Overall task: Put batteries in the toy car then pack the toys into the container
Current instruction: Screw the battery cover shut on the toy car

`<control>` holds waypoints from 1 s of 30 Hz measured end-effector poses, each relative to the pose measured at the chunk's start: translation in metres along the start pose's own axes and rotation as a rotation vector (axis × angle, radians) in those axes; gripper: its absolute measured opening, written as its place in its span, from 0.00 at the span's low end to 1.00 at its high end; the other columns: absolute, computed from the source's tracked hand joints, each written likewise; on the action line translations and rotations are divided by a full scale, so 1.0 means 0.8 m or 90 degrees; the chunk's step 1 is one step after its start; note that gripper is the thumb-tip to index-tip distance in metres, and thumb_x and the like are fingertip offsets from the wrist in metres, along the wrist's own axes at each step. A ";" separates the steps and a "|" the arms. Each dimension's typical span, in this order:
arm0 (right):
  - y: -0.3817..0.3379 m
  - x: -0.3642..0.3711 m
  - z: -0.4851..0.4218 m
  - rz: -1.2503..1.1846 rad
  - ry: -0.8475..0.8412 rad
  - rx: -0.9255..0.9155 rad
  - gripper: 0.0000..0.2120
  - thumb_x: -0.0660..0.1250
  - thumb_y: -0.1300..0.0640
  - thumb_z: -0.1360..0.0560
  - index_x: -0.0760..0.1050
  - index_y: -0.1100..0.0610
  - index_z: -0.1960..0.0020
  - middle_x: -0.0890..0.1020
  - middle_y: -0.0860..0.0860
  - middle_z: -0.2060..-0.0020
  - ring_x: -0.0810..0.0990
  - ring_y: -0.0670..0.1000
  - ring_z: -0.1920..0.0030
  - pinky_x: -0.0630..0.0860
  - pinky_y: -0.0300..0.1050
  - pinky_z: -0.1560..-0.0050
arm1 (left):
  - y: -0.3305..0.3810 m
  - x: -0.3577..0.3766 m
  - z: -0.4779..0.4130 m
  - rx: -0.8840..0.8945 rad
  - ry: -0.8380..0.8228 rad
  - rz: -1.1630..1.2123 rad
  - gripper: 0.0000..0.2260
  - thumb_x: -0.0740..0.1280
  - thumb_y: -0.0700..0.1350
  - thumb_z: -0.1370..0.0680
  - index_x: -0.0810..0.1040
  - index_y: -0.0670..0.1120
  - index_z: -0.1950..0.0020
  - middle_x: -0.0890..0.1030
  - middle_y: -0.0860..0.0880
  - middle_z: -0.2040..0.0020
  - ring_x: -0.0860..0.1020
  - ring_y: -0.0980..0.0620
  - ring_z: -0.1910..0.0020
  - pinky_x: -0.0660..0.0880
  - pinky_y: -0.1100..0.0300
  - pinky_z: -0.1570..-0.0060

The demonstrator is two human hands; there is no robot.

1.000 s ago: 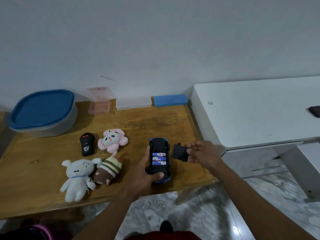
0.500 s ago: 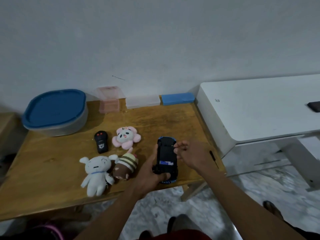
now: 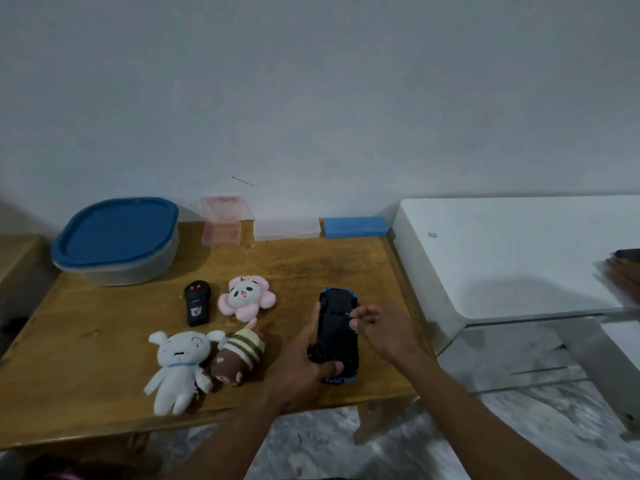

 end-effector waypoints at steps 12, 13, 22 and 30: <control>0.019 -0.064 -0.007 0.101 0.091 -0.074 0.03 0.71 0.56 0.27 0.83 0.53 0.54 0.83 0.46 0.59 0.79 0.44 0.58 0.75 0.37 0.56 | 0.028 0.061 -0.029 0.003 0.017 -0.045 0.47 0.73 0.35 0.27 0.47 0.62 0.22 0.74 0.53 0.31 0.75 0.58 0.37 0.76 0.72 0.49; 0.019 -0.065 -0.007 0.114 0.097 -0.081 0.04 0.71 0.55 0.27 0.82 0.54 0.54 0.84 0.47 0.58 0.79 0.45 0.58 0.76 0.38 0.56 | 0.028 0.064 -0.029 0.001 0.019 -0.042 0.48 0.73 0.35 0.27 0.47 0.62 0.22 0.74 0.53 0.30 0.75 0.57 0.36 0.76 0.69 0.47; 0.015 -0.063 -0.005 0.105 0.156 -0.076 0.15 0.75 0.48 0.31 0.80 0.54 0.48 0.82 0.48 0.53 0.79 0.47 0.53 0.77 0.40 0.52 | 0.034 0.067 -0.030 0.017 0.056 -0.046 0.48 0.73 0.35 0.28 0.47 0.62 0.22 0.73 0.57 0.30 0.75 0.62 0.38 0.77 0.69 0.49; 0.008 -0.059 -0.006 0.046 0.161 -0.052 0.11 0.77 0.48 0.33 0.77 0.50 0.57 0.78 0.44 0.60 0.80 0.46 0.57 0.80 0.47 0.53 | 0.042 0.053 -0.026 0.032 0.062 -0.047 0.47 0.72 0.32 0.28 0.49 0.63 0.23 0.73 0.59 0.32 0.75 0.63 0.39 0.76 0.70 0.50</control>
Point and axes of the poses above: each hand's wrist, its own z-axis away from the middle knuckle, its own x-axis out of the palm, y = z × x, the point moved 9 cm from there along -z, towards the middle knuckle
